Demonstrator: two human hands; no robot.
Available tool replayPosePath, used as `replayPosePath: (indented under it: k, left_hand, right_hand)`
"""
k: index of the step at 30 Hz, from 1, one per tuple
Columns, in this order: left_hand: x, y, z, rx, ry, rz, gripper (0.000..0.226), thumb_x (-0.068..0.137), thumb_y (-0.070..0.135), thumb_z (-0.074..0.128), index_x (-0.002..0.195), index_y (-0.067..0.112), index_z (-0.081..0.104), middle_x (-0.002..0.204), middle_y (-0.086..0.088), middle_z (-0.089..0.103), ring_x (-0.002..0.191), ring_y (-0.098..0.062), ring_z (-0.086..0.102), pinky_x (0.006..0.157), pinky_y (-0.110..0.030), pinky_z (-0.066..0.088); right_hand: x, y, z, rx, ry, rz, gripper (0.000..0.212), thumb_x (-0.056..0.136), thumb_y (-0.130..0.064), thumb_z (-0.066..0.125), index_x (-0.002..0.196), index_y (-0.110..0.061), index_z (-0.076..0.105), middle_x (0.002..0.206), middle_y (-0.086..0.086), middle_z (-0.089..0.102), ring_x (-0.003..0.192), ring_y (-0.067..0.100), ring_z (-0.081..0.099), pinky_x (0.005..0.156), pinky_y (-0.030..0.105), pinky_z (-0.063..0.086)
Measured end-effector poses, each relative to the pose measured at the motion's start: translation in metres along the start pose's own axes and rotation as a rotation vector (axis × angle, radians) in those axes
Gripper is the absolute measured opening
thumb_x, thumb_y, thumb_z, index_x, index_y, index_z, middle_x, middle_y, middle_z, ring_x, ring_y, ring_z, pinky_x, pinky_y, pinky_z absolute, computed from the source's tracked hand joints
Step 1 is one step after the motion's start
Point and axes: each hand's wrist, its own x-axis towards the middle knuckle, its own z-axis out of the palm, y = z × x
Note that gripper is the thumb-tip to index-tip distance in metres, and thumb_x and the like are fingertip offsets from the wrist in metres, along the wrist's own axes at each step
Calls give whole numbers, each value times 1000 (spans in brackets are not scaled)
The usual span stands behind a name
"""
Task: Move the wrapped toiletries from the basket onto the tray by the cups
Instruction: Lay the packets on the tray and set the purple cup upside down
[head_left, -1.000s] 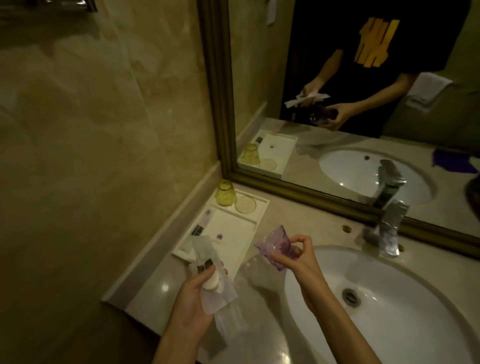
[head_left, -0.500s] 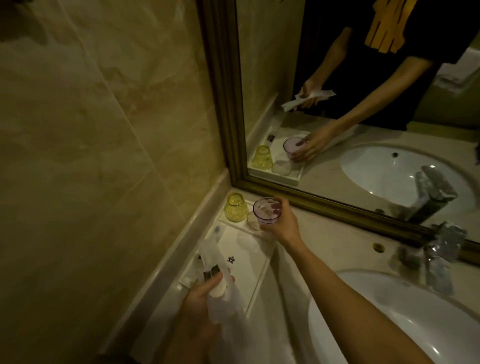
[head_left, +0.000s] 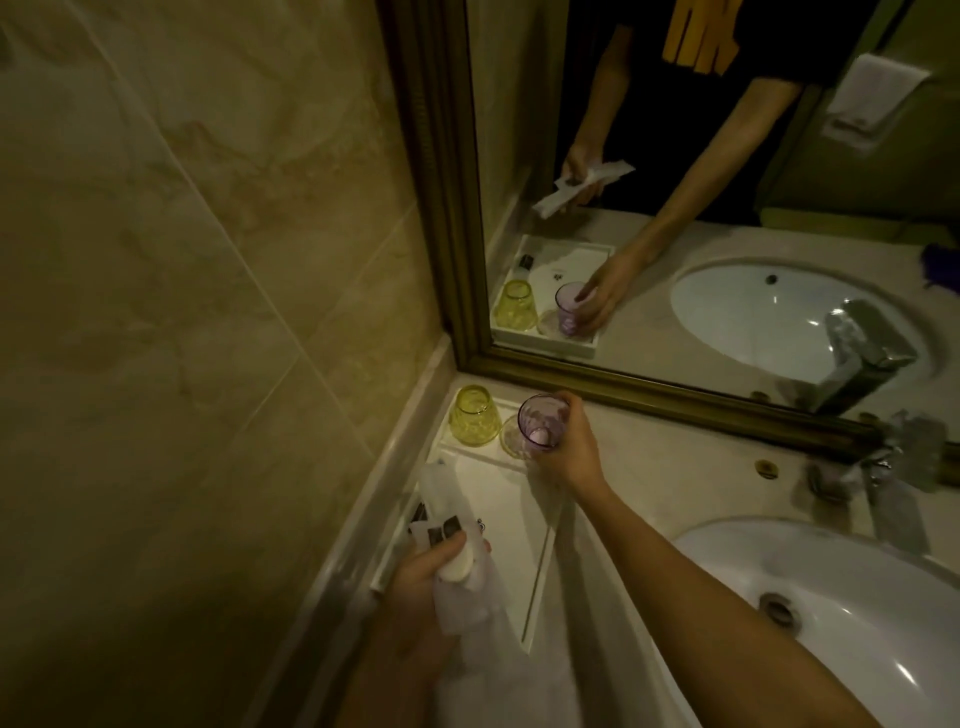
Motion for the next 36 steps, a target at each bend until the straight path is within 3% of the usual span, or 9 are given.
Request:
replayPosePath:
  k: [3,6,8,12,17,21,26,30,36]
  left_hand:
    - [4,8,3,-32,-112,-80,16,92,7,55,101,1,67,85,-15,68,76,-28,65,71,-40,54]
    - [14,14,0,-23,-133,-26,25,85,4,62,109,3,71,97,-16,72,87,-30,69,76,-45,58]
    - [17,17,5,0,-160,5,34,83,5,65,117,4,68,100,-18,71,90,-32,67,78,-47,57]
    - [25,17,17,15,-220,-51,35,85,8,61,119,2,62,107,-22,60,100,-37,61,81,-48,51]
    - [29,5,24,-1,-249,-63,32,79,20,66,108,5,69,94,-16,68,91,-30,67,86,-45,48]
    - [35,0,18,-34,-237,-148,28,82,27,63,102,7,68,84,-12,69,78,-24,67,75,-38,51]
    - [56,17,-3,18,-169,-143,30,97,25,50,86,6,71,73,-8,72,68,-20,69,78,-37,51]
    - [66,29,-16,-26,-183,-106,16,93,23,55,98,11,66,80,-6,71,72,-20,69,85,-43,50]
    - [66,30,-10,2,-187,-99,16,92,19,58,102,9,65,89,-10,66,79,-24,63,100,-48,43]
  right_hand:
    - [-14,-15,-12,-12,88,23,99,67,-3,91,150,-7,37,148,17,44,137,30,45,112,34,41]
    - [-52,-37,-24,-27,207,-132,36,79,-8,81,112,-13,68,113,8,66,107,26,63,90,32,51]
    - [-91,-51,-23,1,92,-252,9,84,-21,73,90,-26,68,90,-9,67,84,10,63,75,28,54]
    - [-150,-60,-9,-108,-121,-326,25,82,-46,70,103,-36,64,94,-16,59,88,6,58,70,10,43]
    - [-160,-51,0,-123,-59,-260,35,81,-43,76,112,-34,65,102,-8,55,92,2,55,75,10,43]
    - [-159,-50,0,-92,0,-210,22,80,-34,79,95,-26,66,97,-8,56,88,5,56,71,11,41]
    - [-159,-30,-12,164,107,-97,13,82,-24,80,83,-19,68,80,-4,71,72,3,62,62,12,44]
    - [-158,6,0,-207,-94,27,7,84,-20,76,91,-17,76,85,-2,75,79,9,68,76,25,55]
    - [-164,32,42,-615,-314,-15,18,90,-22,63,103,-20,75,101,3,76,94,22,68,89,32,51]
